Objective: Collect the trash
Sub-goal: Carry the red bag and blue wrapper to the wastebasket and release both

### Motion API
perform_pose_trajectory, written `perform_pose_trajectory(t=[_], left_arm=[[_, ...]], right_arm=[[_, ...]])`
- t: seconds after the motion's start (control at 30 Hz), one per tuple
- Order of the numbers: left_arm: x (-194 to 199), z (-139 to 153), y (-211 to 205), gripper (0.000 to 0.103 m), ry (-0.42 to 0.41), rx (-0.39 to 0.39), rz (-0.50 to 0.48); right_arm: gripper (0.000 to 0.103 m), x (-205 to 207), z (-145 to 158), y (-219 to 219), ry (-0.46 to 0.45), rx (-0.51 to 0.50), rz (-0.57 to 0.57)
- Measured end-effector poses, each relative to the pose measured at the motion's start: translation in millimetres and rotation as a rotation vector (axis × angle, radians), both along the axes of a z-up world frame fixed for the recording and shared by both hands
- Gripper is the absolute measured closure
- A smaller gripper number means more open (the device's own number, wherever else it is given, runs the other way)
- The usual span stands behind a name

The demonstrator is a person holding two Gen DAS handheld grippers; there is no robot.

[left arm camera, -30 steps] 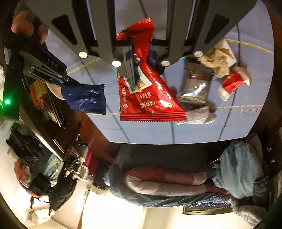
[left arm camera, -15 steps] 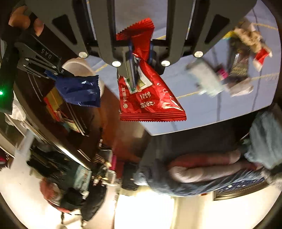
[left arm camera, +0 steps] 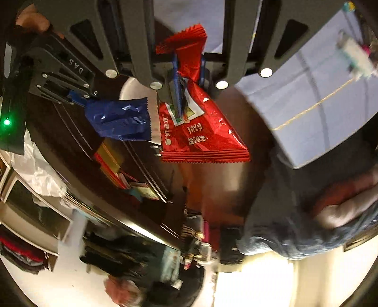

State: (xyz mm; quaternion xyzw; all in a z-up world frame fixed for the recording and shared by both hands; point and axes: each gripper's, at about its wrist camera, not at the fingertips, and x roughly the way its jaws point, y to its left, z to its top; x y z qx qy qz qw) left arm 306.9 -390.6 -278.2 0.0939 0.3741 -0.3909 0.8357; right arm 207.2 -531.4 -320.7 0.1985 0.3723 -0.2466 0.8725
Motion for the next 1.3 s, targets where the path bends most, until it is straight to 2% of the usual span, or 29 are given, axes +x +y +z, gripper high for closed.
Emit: perform_pose_trajectory(t=[0.13, 0.4, 0.53, 0.67, 0.73, 0.9, 1.0, 1.13, 1.3], left_arm=[[13, -19, -33, 0.089, 0.046, 0.016, -0.033], [45, -61, -81, 0.087, 0.144, 0.086, -0.077], [55, -70, -95, 0.083, 0.166, 0.095, -0.080], [63, -77, -100, 0.070, 0.187, 0.086, -0.080], [66, -78, -102, 0.067, 0.190, 0.085, -0.080], [70, -73, -97, 0.063, 0.188, 0.064, -0.074], [71, -66, -87, 0.062, 0.184, 0.044, -0.060], [69, -54, -74, 0.062, 0.176, 0.021, -0.045], [61, -34, -46, 0.056, 0.139, -0.005, -0.006]], right_arm=[[0.081, -1, -18, -25, 0.031, 0.012, -0.049], [0.080, 26, -57, -57, 0.119, 0.014, -0.089], [0.078, 38, -69, -63, 0.152, 0.010, -0.090], [0.067, 48, -78, -63, 0.174, 0.002, -0.072], [0.065, 52, -81, -63, 0.182, -0.002, -0.062], [0.050, 53, -79, -58, 0.177, 0.001, -0.047], [0.045, 53, -76, -56, 0.171, -0.008, -0.040], [0.042, 49, -68, -51, 0.158, -0.004, -0.034], [0.037, 43, -53, -41, 0.127, 0.002, -0.021]])
